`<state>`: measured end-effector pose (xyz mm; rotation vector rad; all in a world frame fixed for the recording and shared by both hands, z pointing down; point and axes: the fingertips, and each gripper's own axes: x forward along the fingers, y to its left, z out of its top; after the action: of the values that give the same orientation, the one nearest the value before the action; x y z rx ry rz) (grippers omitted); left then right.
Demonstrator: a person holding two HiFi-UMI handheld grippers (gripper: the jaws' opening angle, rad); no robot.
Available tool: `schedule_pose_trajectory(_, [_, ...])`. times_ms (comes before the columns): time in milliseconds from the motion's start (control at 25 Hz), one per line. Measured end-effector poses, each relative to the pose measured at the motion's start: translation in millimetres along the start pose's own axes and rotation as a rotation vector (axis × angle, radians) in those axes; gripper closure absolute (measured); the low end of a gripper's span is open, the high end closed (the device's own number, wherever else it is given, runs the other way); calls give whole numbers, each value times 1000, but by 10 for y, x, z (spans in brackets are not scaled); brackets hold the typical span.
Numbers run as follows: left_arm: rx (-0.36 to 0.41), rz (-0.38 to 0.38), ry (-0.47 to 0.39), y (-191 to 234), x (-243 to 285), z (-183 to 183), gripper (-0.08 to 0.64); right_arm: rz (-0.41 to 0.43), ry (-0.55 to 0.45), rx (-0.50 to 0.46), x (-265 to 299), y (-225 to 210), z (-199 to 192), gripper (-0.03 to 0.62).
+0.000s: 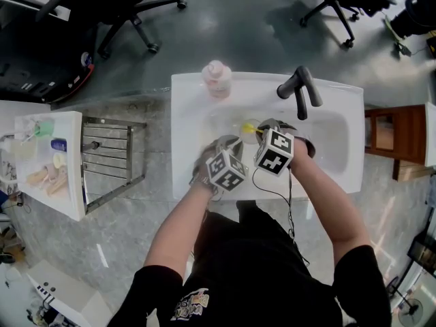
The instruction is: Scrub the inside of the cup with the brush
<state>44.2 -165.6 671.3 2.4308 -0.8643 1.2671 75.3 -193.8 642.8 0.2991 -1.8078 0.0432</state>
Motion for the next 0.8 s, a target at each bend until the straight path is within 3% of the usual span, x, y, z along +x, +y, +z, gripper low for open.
schedule_pose_trajectory(360, [-6, 0, -2, 9, -5, 14, 520, 27, 126, -142, -43, 44, -150, 555])
schedule_pose_trajectory(640, [-7, -2, -4, 8, -4, 22, 520, 85, 147, -168, -67, 120, -184, 555])
schedule_pose_trajectory(800, [-9, -4, -7, 5, -4, 23, 520, 132, 122, -134, -82, 192, -169, 554])
